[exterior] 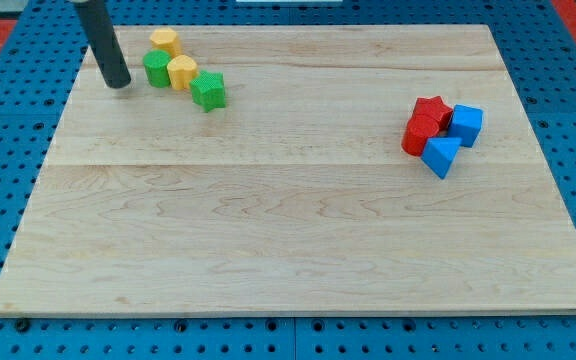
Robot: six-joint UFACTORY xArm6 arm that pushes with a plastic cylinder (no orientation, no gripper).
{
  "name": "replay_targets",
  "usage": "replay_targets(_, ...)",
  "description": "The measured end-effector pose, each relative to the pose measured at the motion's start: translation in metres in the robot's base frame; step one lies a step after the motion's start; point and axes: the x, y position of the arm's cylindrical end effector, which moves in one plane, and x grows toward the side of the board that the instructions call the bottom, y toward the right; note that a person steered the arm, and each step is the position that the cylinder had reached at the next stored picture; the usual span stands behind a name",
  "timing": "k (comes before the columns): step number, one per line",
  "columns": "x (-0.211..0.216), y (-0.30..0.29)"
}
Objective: Slide the green blocks and the yellow heart towards the center of the board
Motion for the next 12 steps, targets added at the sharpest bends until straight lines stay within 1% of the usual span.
replay_targets(1, -0.01, 0.009)
replay_targets(2, -0.007, 0.095)
replay_targets(3, 0.015, 0.16)
replay_targets(4, 0.052, 0.147)
replay_targets(5, 0.027, 0.129)
replay_targets(6, 0.078, 0.09)
replay_targets(7, 0.105, 0.133)
replay_targets(8, 0.106, 0.17)
replay_targets(9, 0.16, 0.199)
replay_targets(10, 0.11, 0.316)
replay_targets(11, 0.011, 0.33)
replay_targets(12, -0.054, 0.289)
